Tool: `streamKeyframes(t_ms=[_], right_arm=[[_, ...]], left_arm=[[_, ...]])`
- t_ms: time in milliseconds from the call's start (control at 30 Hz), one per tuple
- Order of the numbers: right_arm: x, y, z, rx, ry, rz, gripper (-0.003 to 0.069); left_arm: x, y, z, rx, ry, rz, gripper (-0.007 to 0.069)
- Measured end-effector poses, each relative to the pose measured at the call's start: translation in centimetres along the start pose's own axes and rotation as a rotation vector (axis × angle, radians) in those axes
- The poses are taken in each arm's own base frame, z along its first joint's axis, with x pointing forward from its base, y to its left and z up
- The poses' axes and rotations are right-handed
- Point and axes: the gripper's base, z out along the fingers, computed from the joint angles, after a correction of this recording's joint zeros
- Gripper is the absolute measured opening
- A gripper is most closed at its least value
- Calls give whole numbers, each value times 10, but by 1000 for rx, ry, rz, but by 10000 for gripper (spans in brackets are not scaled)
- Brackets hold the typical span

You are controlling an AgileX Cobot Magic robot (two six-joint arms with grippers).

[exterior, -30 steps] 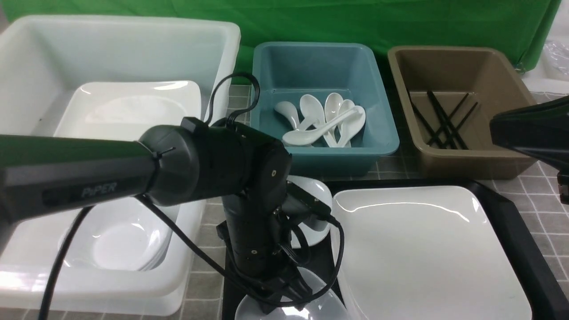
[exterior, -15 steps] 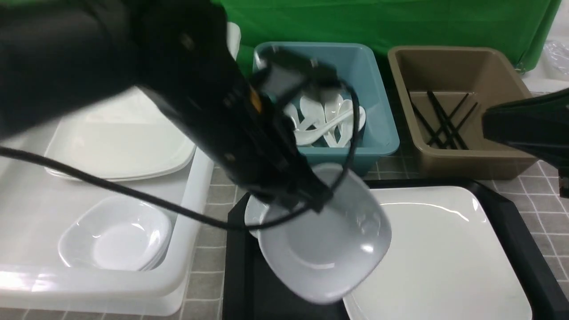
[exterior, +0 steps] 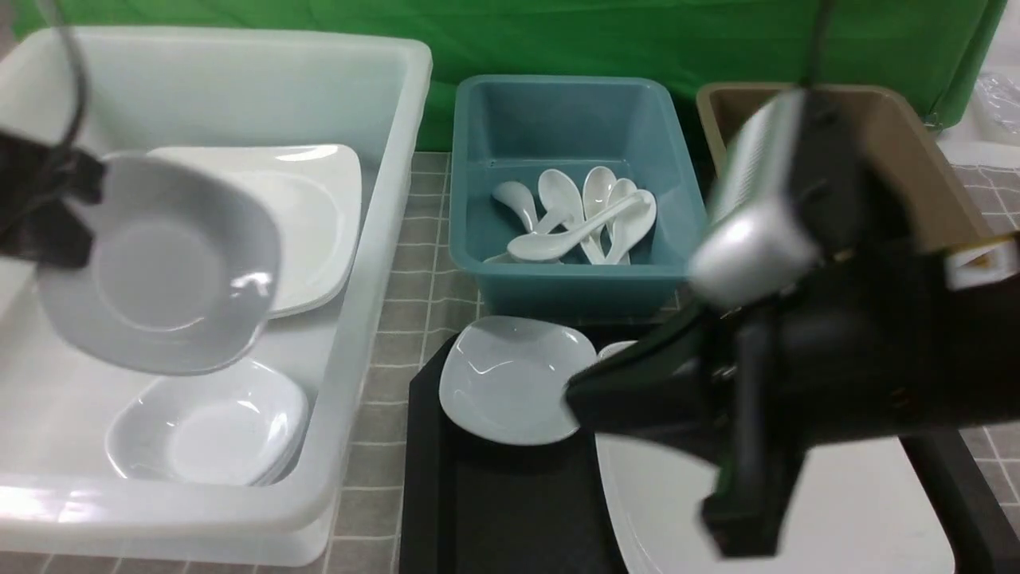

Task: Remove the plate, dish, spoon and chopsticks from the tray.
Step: Use the left arm to put the small plate into the large storage box on the left

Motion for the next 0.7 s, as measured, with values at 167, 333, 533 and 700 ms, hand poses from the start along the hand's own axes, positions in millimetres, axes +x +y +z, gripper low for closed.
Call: streamKeyframes(t_ms=[167, 333, 533, 700], right_arm=[[-3, 12, 21, -19, 18, -29, 22], [-15, 12, 19, 11, -37, -49, 22], [-18, 10, 19, 39, -62, -53, 26], [-13, 0, 17, 108, -16, -50, 30]], left_arm=[[10, 24, 23, 18, -80, -117, 28], [23, 21, 57, 38, 25, -95, 37], [32, 15, 86, -23, 155, 17, 187], [33, 15, 85, -62, 177, 68, 361]])
